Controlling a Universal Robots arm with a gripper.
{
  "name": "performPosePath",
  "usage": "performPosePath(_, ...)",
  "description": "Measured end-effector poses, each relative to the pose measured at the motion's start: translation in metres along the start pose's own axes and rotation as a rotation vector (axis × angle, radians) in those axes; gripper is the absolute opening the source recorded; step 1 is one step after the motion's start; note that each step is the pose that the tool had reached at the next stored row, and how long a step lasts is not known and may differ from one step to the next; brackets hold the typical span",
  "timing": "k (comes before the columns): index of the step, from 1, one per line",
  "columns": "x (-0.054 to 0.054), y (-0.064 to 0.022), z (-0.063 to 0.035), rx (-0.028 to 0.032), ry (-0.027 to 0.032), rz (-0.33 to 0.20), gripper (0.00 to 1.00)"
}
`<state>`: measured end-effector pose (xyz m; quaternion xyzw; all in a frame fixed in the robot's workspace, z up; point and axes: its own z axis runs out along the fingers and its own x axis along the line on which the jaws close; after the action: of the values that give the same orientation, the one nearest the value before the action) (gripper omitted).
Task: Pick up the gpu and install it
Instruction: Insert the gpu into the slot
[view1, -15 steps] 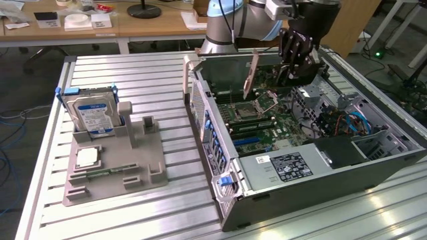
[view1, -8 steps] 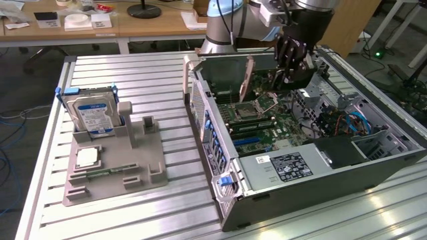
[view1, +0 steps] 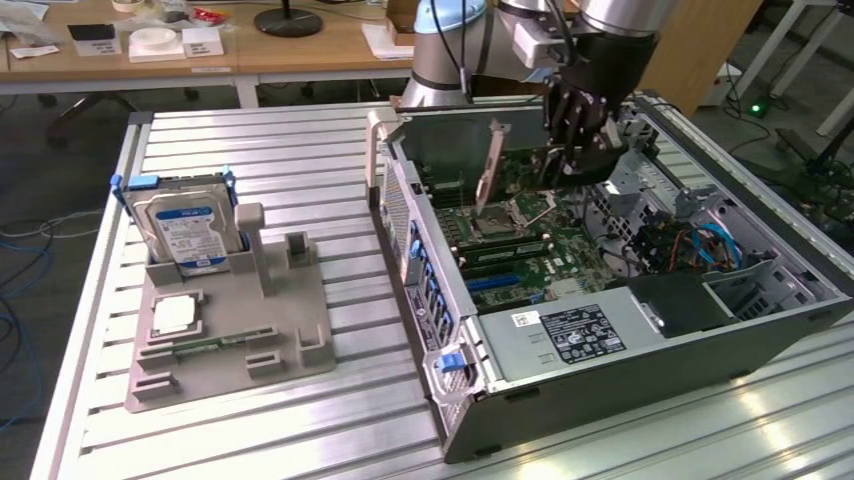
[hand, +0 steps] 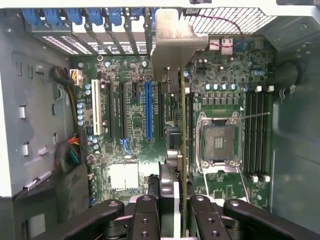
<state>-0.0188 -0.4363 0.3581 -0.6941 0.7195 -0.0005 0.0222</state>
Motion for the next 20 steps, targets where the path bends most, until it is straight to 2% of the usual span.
performPosePath(7, 0.0, 0.0045, 0.0114, 0.0012, 0.0073, 0.033, 0.28)
performPosePath(13, 0.001, 0.01, 0.0155, 0.0013, 0.0073, 0.033, 0.28)
performPosePath(20, 0.006, 0.0116, 0.0181, 0.0013, 0.007, 0.034, 0.28)
